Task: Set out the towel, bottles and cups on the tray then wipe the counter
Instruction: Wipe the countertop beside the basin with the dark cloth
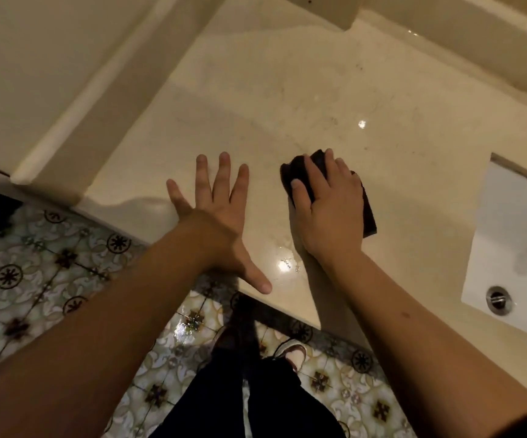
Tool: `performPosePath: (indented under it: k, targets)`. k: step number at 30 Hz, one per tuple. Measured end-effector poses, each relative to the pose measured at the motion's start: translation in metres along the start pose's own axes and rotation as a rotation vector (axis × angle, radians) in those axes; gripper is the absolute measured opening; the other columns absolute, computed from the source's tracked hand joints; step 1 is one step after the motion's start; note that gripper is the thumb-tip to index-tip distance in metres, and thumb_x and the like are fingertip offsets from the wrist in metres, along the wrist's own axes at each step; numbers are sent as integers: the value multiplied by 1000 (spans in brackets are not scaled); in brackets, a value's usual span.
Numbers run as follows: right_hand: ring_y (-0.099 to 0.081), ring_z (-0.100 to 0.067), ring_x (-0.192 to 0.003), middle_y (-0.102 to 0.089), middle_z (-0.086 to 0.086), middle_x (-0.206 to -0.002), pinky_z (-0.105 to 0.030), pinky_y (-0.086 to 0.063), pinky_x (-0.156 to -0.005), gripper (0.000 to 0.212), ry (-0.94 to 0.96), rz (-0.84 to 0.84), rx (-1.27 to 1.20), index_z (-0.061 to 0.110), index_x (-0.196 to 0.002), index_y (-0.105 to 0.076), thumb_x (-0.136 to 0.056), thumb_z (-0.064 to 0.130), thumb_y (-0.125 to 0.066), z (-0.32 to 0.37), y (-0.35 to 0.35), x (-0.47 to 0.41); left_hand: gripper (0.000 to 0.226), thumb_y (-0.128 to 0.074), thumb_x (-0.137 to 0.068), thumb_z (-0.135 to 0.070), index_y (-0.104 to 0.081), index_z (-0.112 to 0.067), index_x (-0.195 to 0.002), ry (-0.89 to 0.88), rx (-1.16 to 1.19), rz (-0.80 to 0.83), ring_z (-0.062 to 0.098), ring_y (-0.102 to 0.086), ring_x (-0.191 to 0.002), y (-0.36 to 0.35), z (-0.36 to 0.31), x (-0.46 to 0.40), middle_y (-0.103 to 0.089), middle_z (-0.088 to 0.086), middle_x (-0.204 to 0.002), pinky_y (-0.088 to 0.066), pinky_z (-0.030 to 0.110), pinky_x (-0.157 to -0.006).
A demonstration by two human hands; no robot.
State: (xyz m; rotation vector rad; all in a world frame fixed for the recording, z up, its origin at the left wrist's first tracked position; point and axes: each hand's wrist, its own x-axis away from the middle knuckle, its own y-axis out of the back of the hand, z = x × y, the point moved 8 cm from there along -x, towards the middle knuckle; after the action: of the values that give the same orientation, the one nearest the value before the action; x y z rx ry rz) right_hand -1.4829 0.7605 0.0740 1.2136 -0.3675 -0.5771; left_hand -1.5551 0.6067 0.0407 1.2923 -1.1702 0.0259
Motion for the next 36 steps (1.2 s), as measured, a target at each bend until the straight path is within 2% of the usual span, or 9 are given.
performPosePath:
  k: [8, 15, 20, 23, 25, 27, 30, 33, 36]
  targets:
    - [-33, -31, -146, -40, -11, -158, -44, -14, -122, 49, 153, 79, -132, 19, -146, -54, -102, 40, -49, 52, -19, 70, 189, -72, -3, -87, 48, -25, -135, -5, -28, -50, 38, 52, -129, 0, -1, 1, 57, 6, -141, 16, 77, -103]
    - [-52, -34, -129, -55, -14, -147, -46, -33, -112, 43, 239, -5, -127, 14, -135, -66, -100, 38, -56, -10, 7, 114, 183, -50, 5, -99, 51, -32, -132, -3, -38, -94, 32, 57, -126, 0, -2, 5, 62, 0, -138, 21, 70, -104]
    - [-53, -33, -122, -58, -9, -143, -46, -39, -105, 41, -38, -97, -49, 19, -132, -68, -96, 39, -60, -121, 47, 122, 180, -58, -6, -100, 48, -32, -136, -6, -23, -68, 30, 57, -126, 2, -5, 12, 61, -1, -139, 23, 69, -105]
    - [-47, -45, -120, -55, -22, -136, -47, -37, -101, 37, -285, -151, 20, 11, -130, -69, -100, 30, -59, -185, 79, 116, 178, -60, -12, -99, 45, -31, -139, -11, 3, -72, 31, 54, -129, 4, -5, 15, 57, 0, -143, 21, 70, -107]
    - [-41, -41, -120, -52, -23, -131, -43, -36, -94, 35, -421, -195, -21, 9, -131, -66, -103, 27, -55, -203, 96, 109, 176, -53, -11, -103, 45, -30, -138, -43, 29, -110, 29, 52, -130, 4, -11, 16, 54, 0, -146, 22, 67, -107]
    - [-39, -25, -116, -52, -15, -126, -33, -34, -89, 36, -437, -284, -128, 15, -134, -62, -103, 31, -51, -186, 107, 98, 175, -43, -7, -106, 47, -30, -137, -97, 26, -175, 26, 53, -131, 0, -27, 17, 53, -1, -147, 28, 64, -105]
    - [-35, -10, -109, -51, -5, -120, -15, -29, -90, 38, -239, -334, -297, 14, -133, -61, -100, 31, -50, -106, 100, 82, 175, -44, -8, -105, 48, -27, -136, -138, 16, -189, 28, 54, -129, -13, -48, 17, 55, 2, -145, 31, 61, -100]
    - [-42, -26, -112, -55, -18, -119, -16, -26, -91, 35, -48, -183, -338, 11, -129, -64, -97, 23, -59, -25, 59, 83, 175, -51, -16, -101, 46, -22, -138, -131, -26, -173, 32, 55, -128, -22, -52, 12, 56, 6, -144, 27, 66, -103]
    - [-50, -33, -104, -58, -19, -117, -33, -32, -84, 34, 31, -70, -223, 11, -127, -66, -94, 22, -67, 14, 21, 97, 163, -58, -33, -90, 41, -21, -142, -105, -60, -227, 34, 49, -134, -24, -49, 9, 48, 7, -150, 19, 70, -108]
